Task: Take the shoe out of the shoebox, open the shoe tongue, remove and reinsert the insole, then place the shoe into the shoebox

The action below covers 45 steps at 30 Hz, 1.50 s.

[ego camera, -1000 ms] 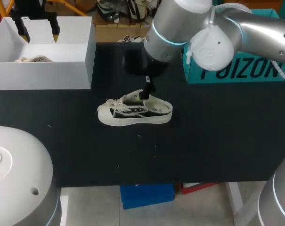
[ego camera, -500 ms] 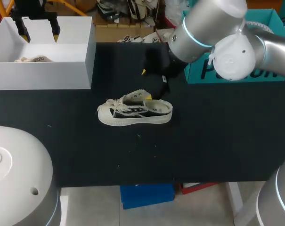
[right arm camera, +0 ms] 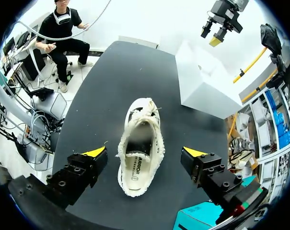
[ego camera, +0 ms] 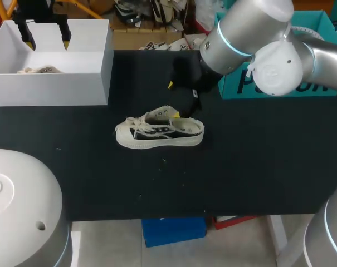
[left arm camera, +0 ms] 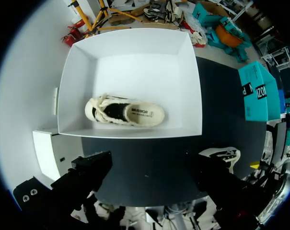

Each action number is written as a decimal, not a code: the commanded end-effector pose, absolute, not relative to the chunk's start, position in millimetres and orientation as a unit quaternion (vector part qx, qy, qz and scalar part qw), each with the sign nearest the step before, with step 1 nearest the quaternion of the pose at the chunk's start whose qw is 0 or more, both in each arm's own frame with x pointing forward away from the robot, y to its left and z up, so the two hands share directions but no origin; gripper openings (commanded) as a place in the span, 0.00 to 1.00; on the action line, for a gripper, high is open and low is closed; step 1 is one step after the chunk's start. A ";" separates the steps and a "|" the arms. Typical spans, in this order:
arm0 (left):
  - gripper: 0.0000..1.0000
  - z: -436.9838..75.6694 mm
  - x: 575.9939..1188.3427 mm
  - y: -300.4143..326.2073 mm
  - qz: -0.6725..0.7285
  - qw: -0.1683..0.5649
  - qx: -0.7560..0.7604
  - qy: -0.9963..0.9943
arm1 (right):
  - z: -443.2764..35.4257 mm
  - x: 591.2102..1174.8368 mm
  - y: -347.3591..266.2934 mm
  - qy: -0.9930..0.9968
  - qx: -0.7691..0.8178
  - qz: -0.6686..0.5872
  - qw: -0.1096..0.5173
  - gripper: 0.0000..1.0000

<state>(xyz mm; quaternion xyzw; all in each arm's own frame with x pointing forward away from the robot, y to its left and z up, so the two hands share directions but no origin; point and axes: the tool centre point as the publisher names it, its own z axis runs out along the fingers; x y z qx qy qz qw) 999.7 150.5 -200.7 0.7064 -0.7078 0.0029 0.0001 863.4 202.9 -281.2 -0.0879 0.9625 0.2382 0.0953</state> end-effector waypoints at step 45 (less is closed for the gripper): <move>1.00 -200.3 999.6 150.4 0.002 0.000 0.707 -0.708 | -390.8 879.4 137.4 0.934 -0.001 0.353 0.062 1.00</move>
